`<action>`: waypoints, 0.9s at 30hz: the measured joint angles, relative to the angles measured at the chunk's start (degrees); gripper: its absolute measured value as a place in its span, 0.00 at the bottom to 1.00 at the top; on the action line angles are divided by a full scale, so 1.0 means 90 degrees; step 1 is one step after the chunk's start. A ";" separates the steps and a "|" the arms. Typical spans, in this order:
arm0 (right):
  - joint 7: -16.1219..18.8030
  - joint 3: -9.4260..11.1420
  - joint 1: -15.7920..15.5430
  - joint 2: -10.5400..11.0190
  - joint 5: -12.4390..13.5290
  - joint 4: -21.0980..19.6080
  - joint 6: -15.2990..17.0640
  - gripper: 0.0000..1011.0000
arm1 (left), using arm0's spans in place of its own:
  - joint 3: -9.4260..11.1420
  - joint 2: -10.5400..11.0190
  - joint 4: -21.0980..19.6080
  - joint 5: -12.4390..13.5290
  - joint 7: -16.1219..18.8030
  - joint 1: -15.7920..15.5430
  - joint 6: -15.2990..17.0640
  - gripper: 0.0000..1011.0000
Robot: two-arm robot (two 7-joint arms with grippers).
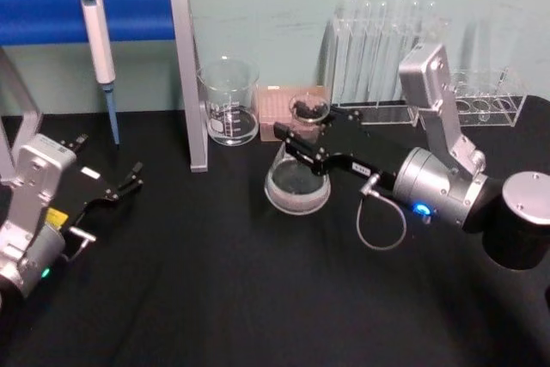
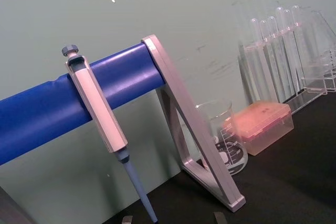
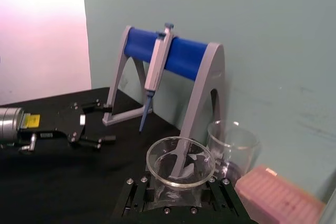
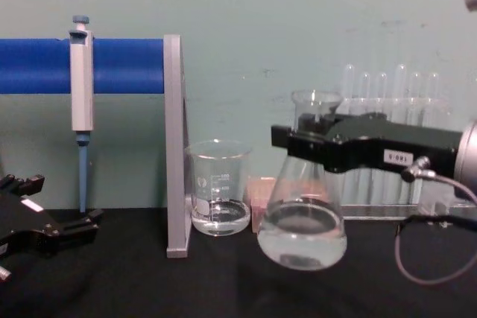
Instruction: Grasp the erlenmeyer flask with one hand, shake it three times, then place it back.
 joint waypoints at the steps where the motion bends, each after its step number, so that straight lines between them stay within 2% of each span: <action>1: 0.0006 -0.0013 -0.0002 0.0000 -0.0005 0.0026 -0.0005 0.44 | 0.0000 0.0000 0.0000 0.0000 0.0000 0.0001 0.0000 0.99; 19: 0.0166 -0.0210 -0.0056 0.0008 0.0000 0.0338 0.0001 0.44 | 0.0000 0.0000 0.0000 0.0000 0.0000 0.0001 0.0000 0.99; 27: 0.0206 -0.0338 -0.0090 0.0008 -0.0095 0.0437 -0.0026 0.44 | 0.0000 0.0000 0.0000 0.0000 0.0000 0.0000 0.0000 0.99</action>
